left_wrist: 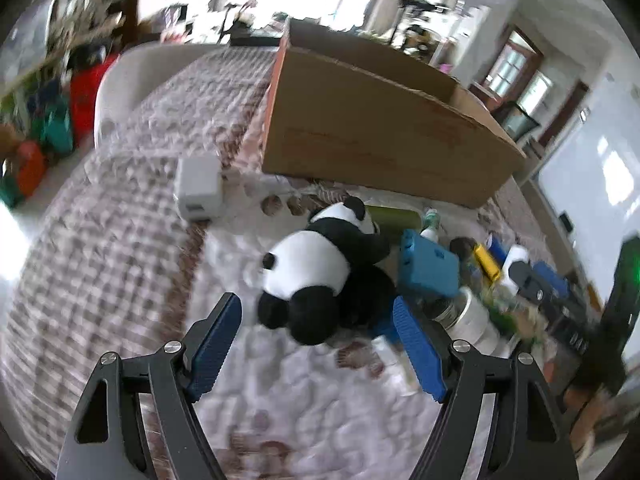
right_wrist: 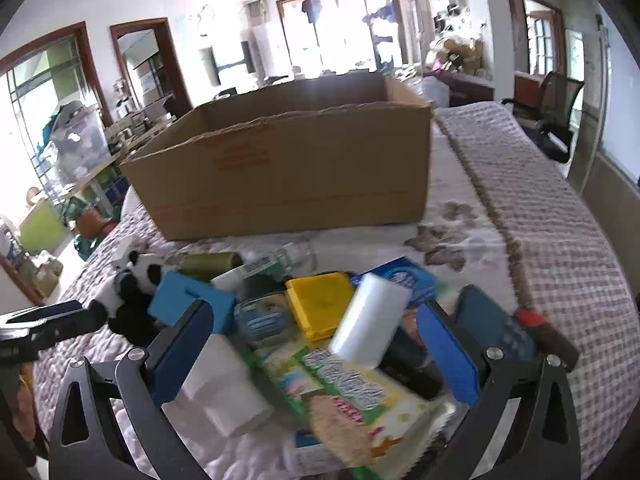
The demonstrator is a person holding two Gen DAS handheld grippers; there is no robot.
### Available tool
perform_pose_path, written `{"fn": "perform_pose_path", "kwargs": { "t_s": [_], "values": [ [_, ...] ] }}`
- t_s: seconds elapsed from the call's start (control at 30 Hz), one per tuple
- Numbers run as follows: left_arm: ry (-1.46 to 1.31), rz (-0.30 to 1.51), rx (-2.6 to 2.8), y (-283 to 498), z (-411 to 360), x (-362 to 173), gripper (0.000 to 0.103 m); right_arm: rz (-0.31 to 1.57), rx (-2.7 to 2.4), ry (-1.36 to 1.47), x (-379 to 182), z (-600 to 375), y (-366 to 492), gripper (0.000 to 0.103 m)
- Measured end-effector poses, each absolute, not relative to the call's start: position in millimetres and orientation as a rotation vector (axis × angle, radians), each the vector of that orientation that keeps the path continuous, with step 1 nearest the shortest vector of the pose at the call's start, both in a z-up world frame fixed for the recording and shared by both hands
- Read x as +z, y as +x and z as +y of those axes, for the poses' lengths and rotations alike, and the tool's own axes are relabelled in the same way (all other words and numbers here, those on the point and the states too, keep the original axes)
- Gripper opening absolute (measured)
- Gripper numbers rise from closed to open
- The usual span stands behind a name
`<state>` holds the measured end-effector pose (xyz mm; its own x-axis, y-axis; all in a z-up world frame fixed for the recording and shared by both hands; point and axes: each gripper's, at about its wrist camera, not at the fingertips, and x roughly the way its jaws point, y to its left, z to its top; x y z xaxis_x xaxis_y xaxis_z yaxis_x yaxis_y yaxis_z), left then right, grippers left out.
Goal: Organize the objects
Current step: 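Grasp the black-and-white panda plush with the left tool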
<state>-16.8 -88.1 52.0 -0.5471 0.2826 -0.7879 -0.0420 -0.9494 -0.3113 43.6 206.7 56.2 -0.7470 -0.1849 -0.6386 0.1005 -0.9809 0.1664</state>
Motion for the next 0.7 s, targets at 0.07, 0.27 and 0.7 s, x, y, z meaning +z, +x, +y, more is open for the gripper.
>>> {"fn": "perform_pose_path", "kwargs": {
  "t_s": [0.07,0.27,0.7],
  "values": [
    [-1.387,-0.468,2.574,-11.9,-80.5,48.0,0.078,-0.179,-2.813,1.04,56.0,210.8,43.2,0.103],
    [-1.353,-0.612,2.649,-2.7,-67.2,50.1,0.073,-0.312,-2.771,1.087,53.3,225.9,41.3,0.103],
    [-1.509,-0.659,2.488,-56.9,-97.3,25.3,0.079,-0.346,-2.727,1.112,51.9,225.8,42.0,0.103]
  ]
}}
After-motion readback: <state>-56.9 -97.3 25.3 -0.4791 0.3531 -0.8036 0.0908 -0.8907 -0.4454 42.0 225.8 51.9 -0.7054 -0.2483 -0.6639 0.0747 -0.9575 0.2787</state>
